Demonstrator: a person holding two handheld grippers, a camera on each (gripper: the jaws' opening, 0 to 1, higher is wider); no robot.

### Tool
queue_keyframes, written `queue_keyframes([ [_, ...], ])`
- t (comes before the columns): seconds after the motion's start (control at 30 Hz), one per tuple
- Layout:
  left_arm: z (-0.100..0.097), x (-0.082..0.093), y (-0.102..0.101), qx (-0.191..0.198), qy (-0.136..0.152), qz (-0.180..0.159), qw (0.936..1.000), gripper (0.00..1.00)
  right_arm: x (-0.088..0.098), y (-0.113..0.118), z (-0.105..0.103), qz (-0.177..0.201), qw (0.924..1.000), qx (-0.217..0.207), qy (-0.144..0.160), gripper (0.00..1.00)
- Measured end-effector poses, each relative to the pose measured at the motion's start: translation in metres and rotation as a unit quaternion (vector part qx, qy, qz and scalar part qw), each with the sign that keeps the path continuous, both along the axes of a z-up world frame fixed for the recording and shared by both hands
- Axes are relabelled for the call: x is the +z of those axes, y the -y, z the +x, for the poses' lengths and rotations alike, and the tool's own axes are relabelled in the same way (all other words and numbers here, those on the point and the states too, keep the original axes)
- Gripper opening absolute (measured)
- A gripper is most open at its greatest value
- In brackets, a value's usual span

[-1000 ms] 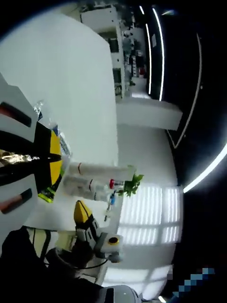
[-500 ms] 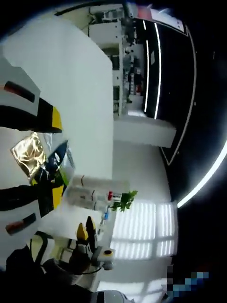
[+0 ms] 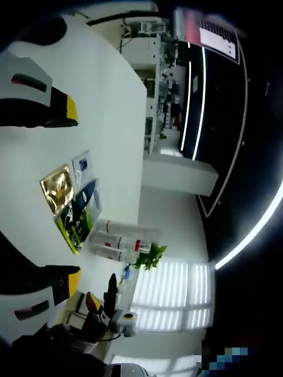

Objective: Arrange the skincare products in the storage area until every visible bottle or jar stands upright without overlapping.

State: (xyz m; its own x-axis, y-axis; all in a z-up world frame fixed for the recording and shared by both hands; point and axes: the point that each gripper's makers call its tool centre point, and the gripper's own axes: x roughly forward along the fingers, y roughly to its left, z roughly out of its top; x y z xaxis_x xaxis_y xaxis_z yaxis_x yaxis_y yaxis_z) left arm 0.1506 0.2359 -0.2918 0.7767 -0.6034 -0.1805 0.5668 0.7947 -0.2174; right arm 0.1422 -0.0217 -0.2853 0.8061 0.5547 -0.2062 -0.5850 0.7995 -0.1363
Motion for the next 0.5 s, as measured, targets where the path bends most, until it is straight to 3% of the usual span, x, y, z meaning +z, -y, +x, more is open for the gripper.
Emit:
queue_keyframes([
  [0.2,-0.006,0.002,0.0,-0.001,0.022,0.047,0.9987,0.99,0.003,0.0,-0.005,0.005,1.0,0.001,0.001,1.0],
  [0.4,-0.014,0.004,0.005,-0.014,0.02,0.032,0.9992,0.99,0.011,0.0,-0.013,0.014,0.9997,-0.004,0.02,1.0],
  [0.5,-0.016,0.004,0.007,-0.02,0.017,0.021,0.9994,0.99,0.011,0.003,-0.014,-0.001,0.9996,-0.015,0.025,1.0],
])
